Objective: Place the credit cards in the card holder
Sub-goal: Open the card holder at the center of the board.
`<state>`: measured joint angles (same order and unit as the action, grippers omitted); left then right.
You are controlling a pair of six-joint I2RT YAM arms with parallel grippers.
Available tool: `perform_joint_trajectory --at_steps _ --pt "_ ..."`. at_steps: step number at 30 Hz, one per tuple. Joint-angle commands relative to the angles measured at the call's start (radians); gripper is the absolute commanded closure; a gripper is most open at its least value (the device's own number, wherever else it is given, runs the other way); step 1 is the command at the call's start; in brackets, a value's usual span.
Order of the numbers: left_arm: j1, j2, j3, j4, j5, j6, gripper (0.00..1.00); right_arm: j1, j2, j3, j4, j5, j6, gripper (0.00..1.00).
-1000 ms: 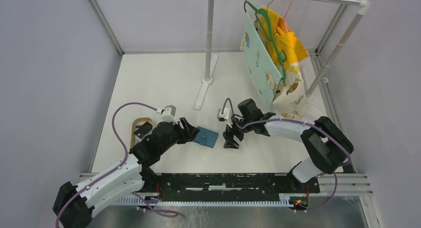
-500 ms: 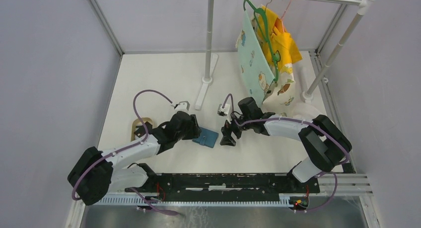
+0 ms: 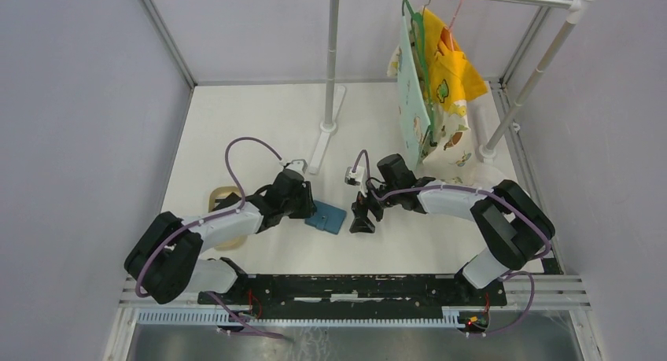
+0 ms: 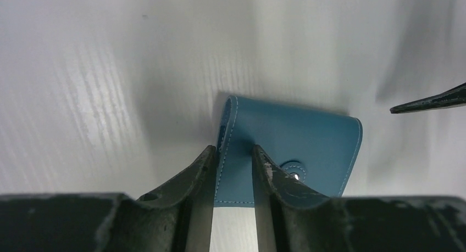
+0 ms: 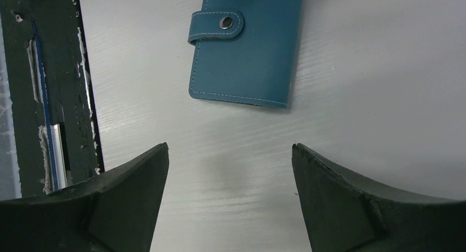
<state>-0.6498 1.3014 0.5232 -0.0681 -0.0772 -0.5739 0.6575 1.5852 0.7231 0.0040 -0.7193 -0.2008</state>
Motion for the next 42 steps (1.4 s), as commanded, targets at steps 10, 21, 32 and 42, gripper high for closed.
perform_joint_trajectory --at_steps 10,21,32,42 --pt "0.004 0.072 0.025 0.205 0.256 0.154 0.98 -0.025 -0.015 0.070 -0.107 -0.031 -0.156 0.11" --pt "-0.013 0.158 0.089 0.250 0.372 0.294 0.98 -0.086 0.054 0.084 -0.143 0.035 -0.123 0.11" --pt "-0.035 0.170 0.081 0.310 0.328 0.317 0.98 -0.087 0.132 0.088 -0.153 -0.060 -0.062 0.24" --pt "-0.050 0.112 0.028 0.427 0.235 0.255 0.98 -0.087 0.149 0.078 -0.141 -0.080 -0.022 0.33"
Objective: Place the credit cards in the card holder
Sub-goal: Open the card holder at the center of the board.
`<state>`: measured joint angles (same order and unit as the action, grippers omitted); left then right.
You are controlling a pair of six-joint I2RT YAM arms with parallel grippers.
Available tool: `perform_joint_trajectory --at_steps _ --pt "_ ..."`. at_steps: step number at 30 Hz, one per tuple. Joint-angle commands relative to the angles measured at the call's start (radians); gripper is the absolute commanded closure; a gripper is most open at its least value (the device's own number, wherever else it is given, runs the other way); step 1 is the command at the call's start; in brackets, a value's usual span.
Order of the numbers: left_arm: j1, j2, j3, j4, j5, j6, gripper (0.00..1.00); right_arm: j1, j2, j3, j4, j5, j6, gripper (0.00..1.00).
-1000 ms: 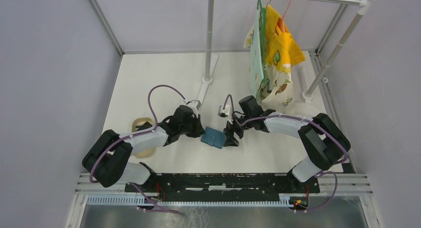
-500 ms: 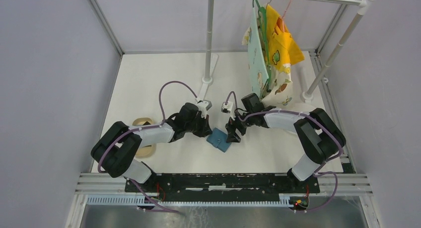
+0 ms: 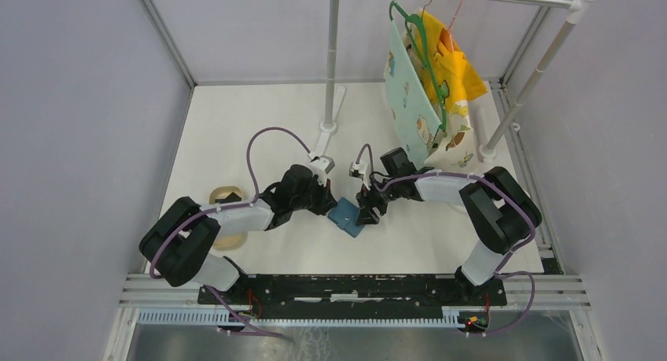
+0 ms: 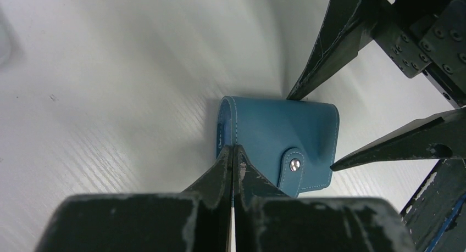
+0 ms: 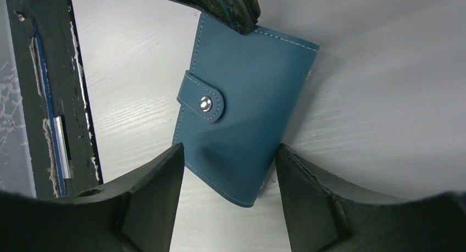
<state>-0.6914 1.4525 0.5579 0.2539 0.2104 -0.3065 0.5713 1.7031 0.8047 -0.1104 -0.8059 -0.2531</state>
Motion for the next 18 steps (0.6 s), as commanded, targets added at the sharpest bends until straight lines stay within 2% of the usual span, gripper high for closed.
perform_joint_trajectory --at_steps 1,3,7,9,11,14,15,18 --pt "-0.009 -0.041 -0.005 0.106 -0.055 -0.013 0.98 -0.001 0.035 -0.005 -0.023 0.007 0.033 0.34" --pt "-0.012 -0.043 -0.003 0.107 -0.057 -0.015 0.98 -0.001 0.042 -0.006 -0.016 0.006 0.043 0.40" --pt "-0.016 -0.046 -0.002 0.112 -0.059 -0.031 0.98 -0.001 0.040 -0.008 -0.005 0.006 0.059 0.71" --pt "-0.017 -0.056 -0.009 0.125 -0.057 -0.046 0.98 -0.006 0.025 -0.011 0.005 -0.005 0.064 0.83" --pt "-0.016 -0.071 -0.017 0.138 -0.056 -0.076 0.98 -0.015 0.001 -0.021 0.027 -0.033 0.076 0.92" --pt "-0.017 -0.104 -0.021 0.136 -0.078 -0.144 0.98 -0.033 -0.048 -0.038 0.051 -0.065 0.085 1.00" --pt "-0.017 -0.118 -0.022 0.122 -0.100 -0.170 0.95 -0.041 -0.069 -0.045 0.067 -0.075 0.091 1.00" --pt "-0.016 -0.190 -0.045 0.078 -0.174 -0.251 0.68 -0.063 -0.136 -0.081 0.132 -0.096 0.116 1.00"
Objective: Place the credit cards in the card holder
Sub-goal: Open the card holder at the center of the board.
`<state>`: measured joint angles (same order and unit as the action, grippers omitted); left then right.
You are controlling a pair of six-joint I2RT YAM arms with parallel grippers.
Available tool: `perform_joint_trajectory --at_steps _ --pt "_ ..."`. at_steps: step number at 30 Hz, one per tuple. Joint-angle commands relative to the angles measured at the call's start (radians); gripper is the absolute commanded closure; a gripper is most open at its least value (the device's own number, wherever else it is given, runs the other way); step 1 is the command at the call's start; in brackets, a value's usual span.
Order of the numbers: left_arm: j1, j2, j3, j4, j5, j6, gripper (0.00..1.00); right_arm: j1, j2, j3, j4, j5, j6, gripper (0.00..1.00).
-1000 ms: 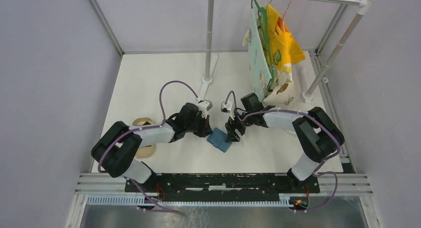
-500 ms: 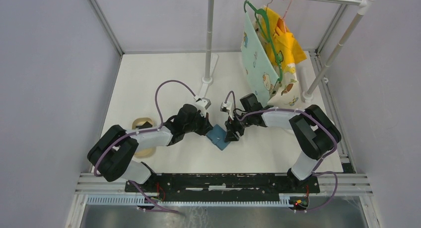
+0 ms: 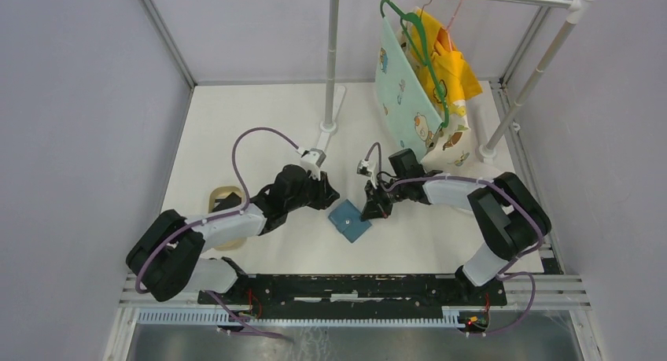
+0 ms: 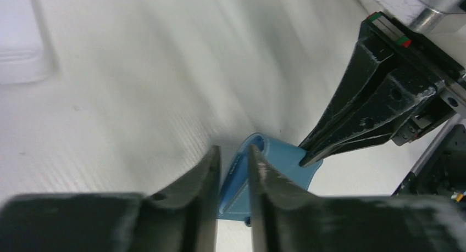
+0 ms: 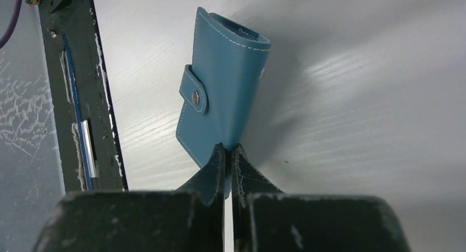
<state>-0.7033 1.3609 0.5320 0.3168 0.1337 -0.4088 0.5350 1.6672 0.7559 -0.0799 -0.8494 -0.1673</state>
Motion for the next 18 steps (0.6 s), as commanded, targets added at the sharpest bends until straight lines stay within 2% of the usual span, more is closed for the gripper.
perform_joint_trajectory --at_steps 1,4,10,13,18 --pt "-0.005 -0.131 -0.033 0.011 -0.115 -0.176 0.58 -0.031 -0.121 -0.045 0.121 -0.059 0.038 1.00" --pt "-0.005 -0.242 -0.085 0.018 -0.131 -0.253 0.38 -0.042 -0.168 -0.078 0.186 -0.090 0.076 1.00" --pt "-0.004 -0.398 -0.207 0.099 -0.074 -0.310 0.13 -0.064 -0.245 -0.122 0.297 -0.158 0.139 1.00" --pt "-0.004 -0.438 -0.268 0.172 -0.037 -0.329 0.09 -0.074 -0.282 -0.135 0.335 -0.190 0.156 1.00" --pt "-0.004 -0.427 -0.297 0.280 0.035 -0.350 0.09 -0.090 -0.340 -0.170 0.421 -0.229 0.218 1.00"
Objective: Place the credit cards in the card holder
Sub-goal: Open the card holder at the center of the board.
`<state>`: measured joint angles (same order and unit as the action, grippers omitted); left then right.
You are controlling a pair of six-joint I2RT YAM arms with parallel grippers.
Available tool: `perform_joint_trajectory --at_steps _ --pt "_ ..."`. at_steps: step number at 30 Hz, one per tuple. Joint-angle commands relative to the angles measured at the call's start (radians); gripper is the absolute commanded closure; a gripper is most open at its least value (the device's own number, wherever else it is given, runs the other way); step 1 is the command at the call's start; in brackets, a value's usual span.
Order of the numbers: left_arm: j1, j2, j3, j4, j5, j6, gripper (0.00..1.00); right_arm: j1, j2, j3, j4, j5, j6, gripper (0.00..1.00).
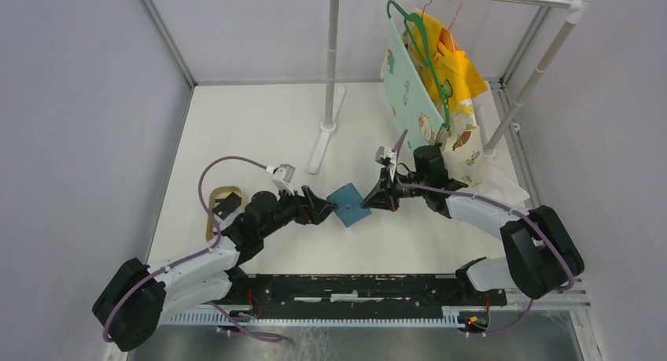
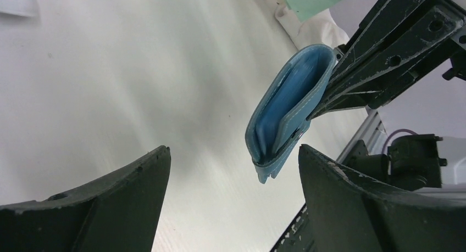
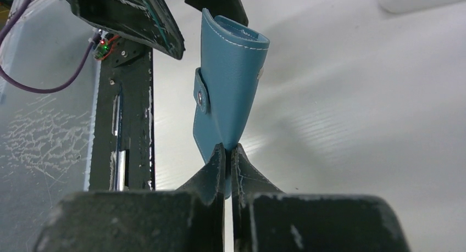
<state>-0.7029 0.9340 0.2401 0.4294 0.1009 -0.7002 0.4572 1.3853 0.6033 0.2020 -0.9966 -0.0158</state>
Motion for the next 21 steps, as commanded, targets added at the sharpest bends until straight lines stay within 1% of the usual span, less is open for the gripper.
perform_joint_trajectory --at_steps 1,6,9,10,14,15,16,17,18,19,21 --pt "-0.004 0.009 -0.007 0.200 0.087 -0.070 0.09 -0.015 -0.065 -0.020 0.147 -0.086 0.073 1.00" --pt "-0.004 0.067 -0.016 0.373 0.174 -0.128 0.11 -0.014 -0.063 -0.028 0.166 -0.108 0.085 1.00" --pt "-0.006 0.101 -0.006 0.430 0.200 -0.154 0.16 -0.015 -0.055 -0.031 0.170 -0.119 0.087 1.00" --pt "-0.007 0.112 0.001 0.438 0.205 -0.158 0.20 -0.013 -0.054 -0.032 0.173 -0.123 0.087 1.00" --pt "-0.013 0.174 0.032 0.460 0.220 -0.160 0.38 -0.011 -0.058 -0.034 0.175 -0.125 0.081 1.00" --pt "-0.015 0.189 0.037 0.469 0.226 -0.160 0.47 -0.009 -0.062 -0.036 0.173 -0.123 0.078 1.00" --pt "-0.016 0.203 0.041 0.479 0.234 -0.160 0.58 -0.009 -0.065 -0.036 0.169 -0.122 0.072 1.00" --pt "-0.017 0.217 0.047 0.486 0.250 -0.156 0.73 -0.008 -0.068 -0.036 0.162 -0.123 0.060 0.99" --pt "-0.019 0.226 0.053 0.495 0.265 -0.147 0.89 -0.008 -0.069 -0.034 0.153 -0.126 0.048 0.97" --pt "-0.018 0.232 0.058 0.494 0.277 -0.131 0.97 -0.005 -0.067 -0.032 0.143 -0.139 0.035 0.86" --pt "-0.018 0.229 0.071 0.475 0.305 -0.067 0.98 -0.001 -0.052 -0.017 0.096 -0.182 -0.011 0.59"
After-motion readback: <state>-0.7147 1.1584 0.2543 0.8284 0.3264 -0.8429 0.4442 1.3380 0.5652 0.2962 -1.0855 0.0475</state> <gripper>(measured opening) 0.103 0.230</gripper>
